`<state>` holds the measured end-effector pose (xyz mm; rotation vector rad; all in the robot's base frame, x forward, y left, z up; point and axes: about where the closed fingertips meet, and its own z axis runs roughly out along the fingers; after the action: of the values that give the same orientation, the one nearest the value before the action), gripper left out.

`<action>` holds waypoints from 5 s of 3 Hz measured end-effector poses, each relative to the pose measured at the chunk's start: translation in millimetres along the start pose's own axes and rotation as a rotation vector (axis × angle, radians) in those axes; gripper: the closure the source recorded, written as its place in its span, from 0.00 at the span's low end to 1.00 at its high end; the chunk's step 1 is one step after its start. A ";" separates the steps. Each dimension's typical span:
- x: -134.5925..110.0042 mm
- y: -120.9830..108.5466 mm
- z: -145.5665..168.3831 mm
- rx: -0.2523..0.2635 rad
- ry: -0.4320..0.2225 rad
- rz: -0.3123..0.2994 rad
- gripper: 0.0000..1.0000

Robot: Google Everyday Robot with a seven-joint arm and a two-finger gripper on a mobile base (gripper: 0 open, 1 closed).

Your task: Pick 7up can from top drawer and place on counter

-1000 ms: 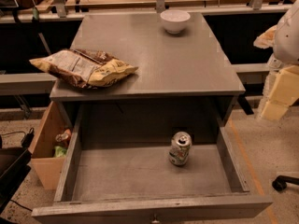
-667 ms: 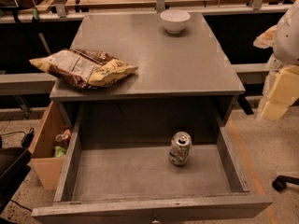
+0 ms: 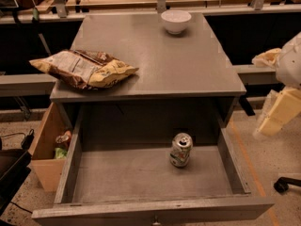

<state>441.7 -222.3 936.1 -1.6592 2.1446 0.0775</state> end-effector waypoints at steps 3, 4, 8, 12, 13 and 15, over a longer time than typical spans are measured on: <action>-14.6 21.8 98.8 -0.064 -0.671 0.002 0.00; -25.8 35.2 112.7 -0.096 -0.789 0.004 0.00; -56.5 35.9 232.1 -0.129 -0.842 0.043 0.00; -23.6 50.0 294.5 -0.123 -0.879 0.126 0.40; -25.4 50.8 295.0 -0.127 -0.880 0.124 0.63; -28.9 52.2 296.0 -0.133 -0.883 0.120 1.00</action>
Offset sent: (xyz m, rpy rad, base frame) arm 0.0148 0.0608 -0.0772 0.8479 -0.1723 0.2001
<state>486.0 -93.0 666.9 -1.2076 1.5545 0.8338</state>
